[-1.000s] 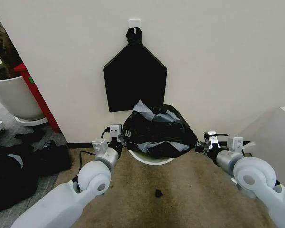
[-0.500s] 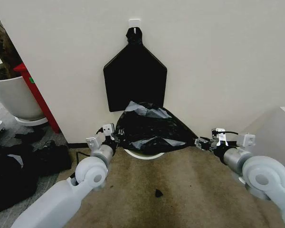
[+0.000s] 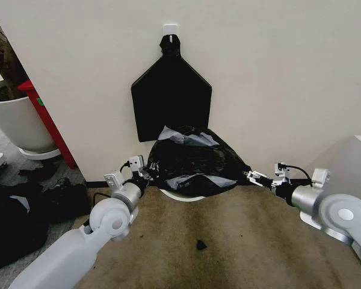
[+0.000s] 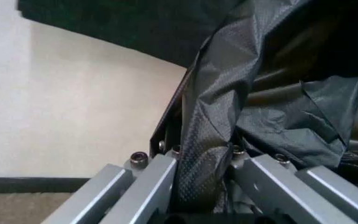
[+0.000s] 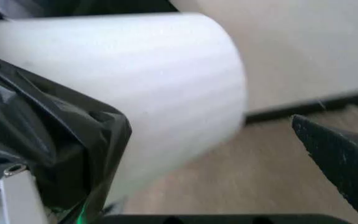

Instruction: Place the garbage bag over the trash bin.

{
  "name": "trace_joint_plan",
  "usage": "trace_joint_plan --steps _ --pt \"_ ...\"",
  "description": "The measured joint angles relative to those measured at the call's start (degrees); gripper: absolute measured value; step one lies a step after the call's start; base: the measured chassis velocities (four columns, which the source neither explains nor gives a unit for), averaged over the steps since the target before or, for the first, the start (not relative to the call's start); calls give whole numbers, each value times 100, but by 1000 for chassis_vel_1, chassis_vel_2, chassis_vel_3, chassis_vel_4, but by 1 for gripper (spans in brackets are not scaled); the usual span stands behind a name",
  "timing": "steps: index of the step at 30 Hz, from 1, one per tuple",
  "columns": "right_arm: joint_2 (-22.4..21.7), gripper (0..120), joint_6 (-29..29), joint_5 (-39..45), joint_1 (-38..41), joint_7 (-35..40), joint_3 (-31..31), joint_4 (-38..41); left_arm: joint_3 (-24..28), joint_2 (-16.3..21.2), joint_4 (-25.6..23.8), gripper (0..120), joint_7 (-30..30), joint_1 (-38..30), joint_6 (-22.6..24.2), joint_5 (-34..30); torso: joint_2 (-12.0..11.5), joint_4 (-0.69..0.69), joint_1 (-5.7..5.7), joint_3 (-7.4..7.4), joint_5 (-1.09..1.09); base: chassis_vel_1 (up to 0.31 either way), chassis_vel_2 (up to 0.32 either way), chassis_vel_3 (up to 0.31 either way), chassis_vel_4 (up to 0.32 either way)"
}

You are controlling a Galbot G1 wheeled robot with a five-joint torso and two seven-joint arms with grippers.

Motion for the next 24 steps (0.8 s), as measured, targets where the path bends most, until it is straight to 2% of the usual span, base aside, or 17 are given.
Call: trace_joint_plan --steps 1,2,4,6,14,24 --pt "-61 100 343 -133 -48 -823 -65 -253 -6 18 0 1 96 -8 -6 -62 0 1 0 0 0 0 0 0 0" --pt "-76 100 418 -163 -53 -1094 -78 -361 -8 22 0 1 126 -12 -9 -84 0 1 0 0 -1 0 0 0 0" --pt "-159 100 572 -377 -53 -2781 -104 -1000 -12 37 28 1 241 -40 -18 -227 0 0 0 0 3 0 0 0 0" --pt "-210 100 560 -500 -50 -3471 -99 -1248 -11 41 54 1 296 -58 -19 -289 0 -1 0 0 -1 0 0 0 0" --pt "-248 100 514 -826 43 -4463 -140 -1514 19 33 142 1 508 -75 36 -361 0 0 0 0 -2 0 0 0 0" --pt "-160 100 449 -1097 291 -5162 -379 -1706 50 63 235 1 810 -105 147 -359 0 1 0 0 0 0 0 0 0"
